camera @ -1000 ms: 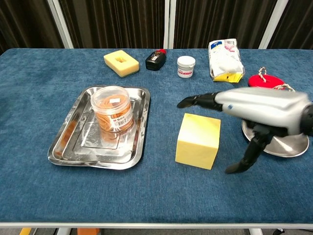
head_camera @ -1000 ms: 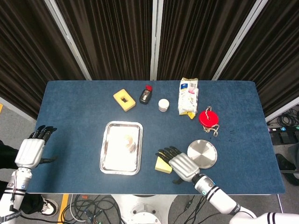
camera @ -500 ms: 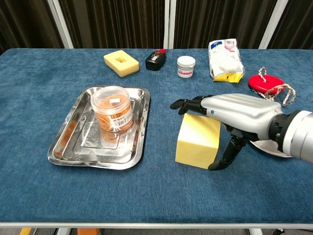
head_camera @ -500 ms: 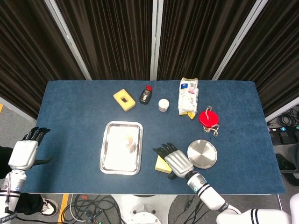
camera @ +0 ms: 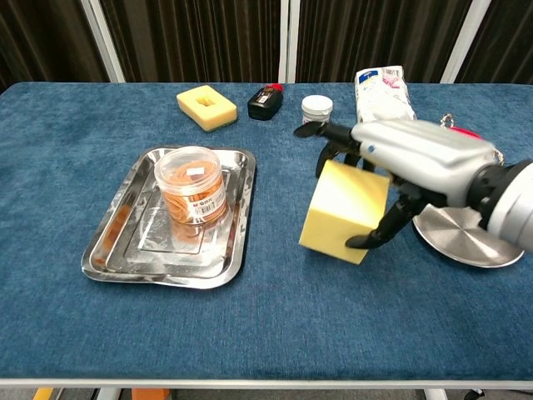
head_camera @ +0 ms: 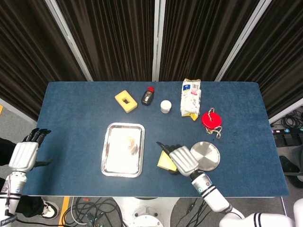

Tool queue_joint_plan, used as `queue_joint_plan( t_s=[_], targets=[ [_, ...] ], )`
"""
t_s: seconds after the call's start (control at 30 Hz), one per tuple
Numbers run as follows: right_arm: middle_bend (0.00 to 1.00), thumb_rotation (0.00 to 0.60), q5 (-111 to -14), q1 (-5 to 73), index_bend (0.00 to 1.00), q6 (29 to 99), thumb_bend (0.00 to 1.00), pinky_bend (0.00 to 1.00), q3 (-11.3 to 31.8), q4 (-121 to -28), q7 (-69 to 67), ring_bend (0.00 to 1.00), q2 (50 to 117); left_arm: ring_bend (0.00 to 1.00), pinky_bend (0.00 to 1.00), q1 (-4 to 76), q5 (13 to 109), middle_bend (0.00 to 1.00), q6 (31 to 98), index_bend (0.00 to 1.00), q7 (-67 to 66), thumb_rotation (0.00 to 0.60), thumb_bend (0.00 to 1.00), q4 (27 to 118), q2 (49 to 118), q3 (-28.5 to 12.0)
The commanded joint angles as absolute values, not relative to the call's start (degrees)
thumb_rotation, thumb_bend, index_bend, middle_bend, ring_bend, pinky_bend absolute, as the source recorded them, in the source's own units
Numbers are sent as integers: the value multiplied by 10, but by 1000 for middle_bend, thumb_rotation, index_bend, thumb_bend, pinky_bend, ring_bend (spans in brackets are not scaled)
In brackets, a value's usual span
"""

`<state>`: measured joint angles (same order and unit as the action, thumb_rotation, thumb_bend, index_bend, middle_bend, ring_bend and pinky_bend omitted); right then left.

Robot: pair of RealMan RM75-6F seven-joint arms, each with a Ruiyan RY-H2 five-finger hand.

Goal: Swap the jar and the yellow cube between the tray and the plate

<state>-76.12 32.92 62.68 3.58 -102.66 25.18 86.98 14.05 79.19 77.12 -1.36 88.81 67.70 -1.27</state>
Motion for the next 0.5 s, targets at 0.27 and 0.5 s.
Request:
queue_joint_plan(
  t_s=[0.27, 0.5],
  targets=[
    [488, 600, -721, 267, 46, 676, 273, 353, 27, -1041, 220, 479, 729, 69, 239, 129, 827, 121, 797, 151, -11, 600, 59, 883, 685, -11],
    [486, 600, -718, 255, 33, 653, 270, 351, 18, -997, 163, 479, 727, 69, 239, 128, 832, 123, 791, 156, -20, 600, 59, 884, 687, -9]
  ],
)
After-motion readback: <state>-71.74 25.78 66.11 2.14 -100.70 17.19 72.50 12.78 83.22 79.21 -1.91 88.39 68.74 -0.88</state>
